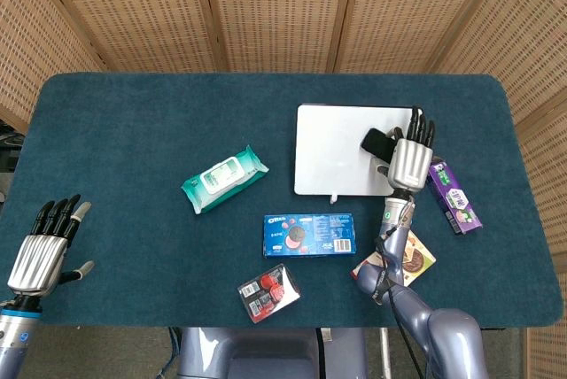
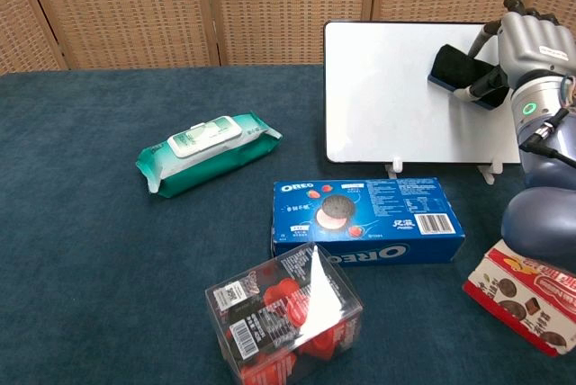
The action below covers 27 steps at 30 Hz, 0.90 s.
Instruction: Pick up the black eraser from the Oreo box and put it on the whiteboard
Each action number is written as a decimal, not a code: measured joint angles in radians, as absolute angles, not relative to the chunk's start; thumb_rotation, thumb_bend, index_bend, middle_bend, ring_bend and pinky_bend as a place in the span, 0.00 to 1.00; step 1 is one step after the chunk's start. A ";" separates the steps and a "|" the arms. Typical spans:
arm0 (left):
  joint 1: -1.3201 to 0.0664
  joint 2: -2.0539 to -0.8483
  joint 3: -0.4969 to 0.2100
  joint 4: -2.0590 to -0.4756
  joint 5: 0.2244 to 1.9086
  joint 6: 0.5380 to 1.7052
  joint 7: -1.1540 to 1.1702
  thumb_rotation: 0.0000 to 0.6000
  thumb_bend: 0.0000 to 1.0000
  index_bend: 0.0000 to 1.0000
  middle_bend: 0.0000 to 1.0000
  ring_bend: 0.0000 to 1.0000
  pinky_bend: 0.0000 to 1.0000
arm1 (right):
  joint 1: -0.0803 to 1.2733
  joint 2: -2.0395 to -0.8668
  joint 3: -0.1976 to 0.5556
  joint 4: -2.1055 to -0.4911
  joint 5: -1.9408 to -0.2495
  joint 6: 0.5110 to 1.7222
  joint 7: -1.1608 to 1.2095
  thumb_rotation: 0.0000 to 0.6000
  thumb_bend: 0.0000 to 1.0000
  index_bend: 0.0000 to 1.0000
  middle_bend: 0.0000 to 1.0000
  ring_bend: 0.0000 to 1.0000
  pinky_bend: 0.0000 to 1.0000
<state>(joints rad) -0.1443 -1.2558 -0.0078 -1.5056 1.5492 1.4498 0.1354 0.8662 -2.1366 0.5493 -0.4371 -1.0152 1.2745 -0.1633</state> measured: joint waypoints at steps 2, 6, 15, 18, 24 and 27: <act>-0.144 -1.255 -0.008 -1.506 1.550 1.451 0.136 1.00 0.16 0.00 0.00 0.00 0.00 | 0.862 -2.133 0.549 -0.447 -1.017 1.279 -0.162 1.00 0.06 0.00 0.00 0.00 0.00; -0.144 -1.255 -0.008 -1.506 1.550 1.451 0.136 1.00 0.16 0.00 0.00 0.00 0.00 | 0.853 -2.126 0.546 -0.466 -1.023 1.292 -0.160 1.00 0.05 0.00 0.00 0.00 0.00; -0.143 -1.252 -0.005 -1.512 1.555 1.454 0.137 1.00 0.16 0.00 0.00 0.00 0.00 | 0.820 -2.103 0.537 -0.552 -1.037 1.332 -0.162 1.00 0.00 0.00 0.00 0.00 0.00; -0.142 -1.249 -0.004 -1.515 1.558 1.457 0.135 1.00 0.16 0.00 0.00 0.00 0.00 | 0.804 -2.090 0.533 -0.593 -1.042 1.346 -0.170 1.00 0.00 0.00 0.00 0.00 0.00; -0.142 -1.245 -0.003 -1.517 1.559 1.455 0.126 1.00 0.16 0.00 0.00 0.00 0.00 | 0.756 -2.052 0.510 -0.710 -1.066 1.396 -0.177 1.00 0.00 0.00 0.00 0.00 0.00; -0.140 -1.243 -0.001 -1.519 1.562 1.459 0.122 1.00 0.16 0.00 0.00 0.00 0.00 | 0.715 -2.018 0.486 -0.811 -1.086 1.427 -0.181 1.00 0.00 0.00 0.00 0.00 0.00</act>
